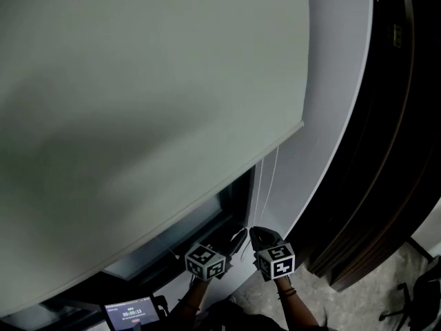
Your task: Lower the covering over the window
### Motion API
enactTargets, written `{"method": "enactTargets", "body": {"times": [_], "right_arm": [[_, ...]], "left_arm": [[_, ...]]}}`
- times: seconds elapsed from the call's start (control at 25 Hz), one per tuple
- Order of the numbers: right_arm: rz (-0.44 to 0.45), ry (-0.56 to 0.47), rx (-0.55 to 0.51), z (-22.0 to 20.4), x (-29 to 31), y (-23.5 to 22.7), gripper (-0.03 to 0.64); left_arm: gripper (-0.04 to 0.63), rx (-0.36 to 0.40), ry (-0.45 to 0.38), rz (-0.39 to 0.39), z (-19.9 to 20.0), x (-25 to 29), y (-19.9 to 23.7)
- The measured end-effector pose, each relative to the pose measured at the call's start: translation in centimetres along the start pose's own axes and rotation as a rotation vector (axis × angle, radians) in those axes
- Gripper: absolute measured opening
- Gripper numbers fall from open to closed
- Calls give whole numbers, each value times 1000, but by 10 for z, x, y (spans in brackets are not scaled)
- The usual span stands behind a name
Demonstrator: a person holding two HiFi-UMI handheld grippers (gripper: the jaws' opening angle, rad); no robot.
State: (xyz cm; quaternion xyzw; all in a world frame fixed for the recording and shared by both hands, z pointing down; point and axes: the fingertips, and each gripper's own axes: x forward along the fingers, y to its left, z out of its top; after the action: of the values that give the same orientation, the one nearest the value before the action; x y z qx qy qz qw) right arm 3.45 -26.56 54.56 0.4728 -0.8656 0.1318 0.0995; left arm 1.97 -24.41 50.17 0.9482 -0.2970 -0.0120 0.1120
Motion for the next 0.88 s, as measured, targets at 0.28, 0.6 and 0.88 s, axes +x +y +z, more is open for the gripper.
{"method": "enactTargets", "body": {"times": [0.28, 0.6, 0.88], "right_arm": [[40, 42, 81, -37, -3, 17, 21], [48, 22, 104, -40, -11, 25, 21], [55, -3, 121, -35, -25, 23, 21]], "left_arm": [[109, 132, -107, -92, 87, 36, -21], [4, 182, -127, -120, 97, 37, -27], [-2, 148, 12, -92, 66, 39, -22]]}}
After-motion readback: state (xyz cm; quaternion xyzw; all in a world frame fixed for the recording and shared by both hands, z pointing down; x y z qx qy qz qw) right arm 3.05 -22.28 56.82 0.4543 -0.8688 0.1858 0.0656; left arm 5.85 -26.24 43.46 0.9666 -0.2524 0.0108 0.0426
